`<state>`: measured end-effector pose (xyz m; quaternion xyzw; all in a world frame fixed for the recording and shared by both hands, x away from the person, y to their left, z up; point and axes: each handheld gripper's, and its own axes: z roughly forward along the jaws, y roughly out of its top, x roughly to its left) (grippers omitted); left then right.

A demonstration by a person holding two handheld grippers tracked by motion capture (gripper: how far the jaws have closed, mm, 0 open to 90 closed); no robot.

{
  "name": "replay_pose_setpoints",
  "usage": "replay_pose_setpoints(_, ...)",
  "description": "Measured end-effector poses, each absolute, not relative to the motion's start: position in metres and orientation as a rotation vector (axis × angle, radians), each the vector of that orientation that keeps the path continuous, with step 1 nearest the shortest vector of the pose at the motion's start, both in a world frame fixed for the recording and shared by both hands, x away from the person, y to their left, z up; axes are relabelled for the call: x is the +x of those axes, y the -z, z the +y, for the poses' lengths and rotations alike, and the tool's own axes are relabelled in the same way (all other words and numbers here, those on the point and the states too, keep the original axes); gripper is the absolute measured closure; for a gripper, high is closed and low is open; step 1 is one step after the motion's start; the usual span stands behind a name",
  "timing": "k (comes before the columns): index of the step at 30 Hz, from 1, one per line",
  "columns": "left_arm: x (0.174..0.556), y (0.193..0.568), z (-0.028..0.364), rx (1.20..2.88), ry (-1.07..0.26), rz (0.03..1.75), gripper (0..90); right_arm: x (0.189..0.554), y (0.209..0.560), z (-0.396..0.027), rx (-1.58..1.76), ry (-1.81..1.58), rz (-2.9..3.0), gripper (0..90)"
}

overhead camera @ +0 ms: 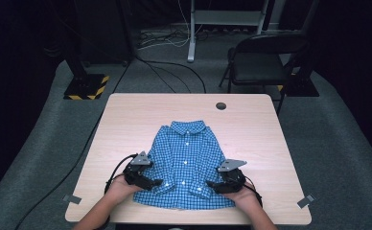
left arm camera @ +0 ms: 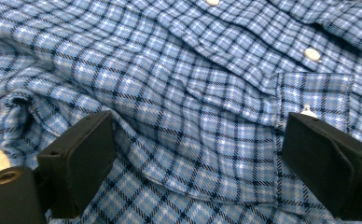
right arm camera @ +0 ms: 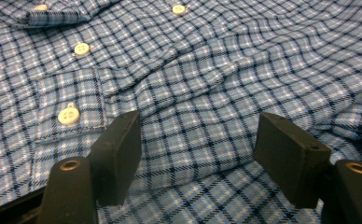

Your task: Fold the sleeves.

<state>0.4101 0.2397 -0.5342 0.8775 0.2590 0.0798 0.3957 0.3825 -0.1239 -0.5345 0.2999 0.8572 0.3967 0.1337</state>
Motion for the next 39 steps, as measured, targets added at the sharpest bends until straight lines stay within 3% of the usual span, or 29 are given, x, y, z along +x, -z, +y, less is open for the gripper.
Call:
replay_pose_setpoints(15,0.407,0.536,0.232,2.284,-0.24,0.609,0.2,0.383,0.536,-0.121,0.873,-1.111,2.493,18.5)
replay_pose_setpoints(39,0.398,0.535,0.229,2.284,-0.271,0.665,1.0,0.394,0.533,-0.133,0.842,-1.13,2.51,30.0)
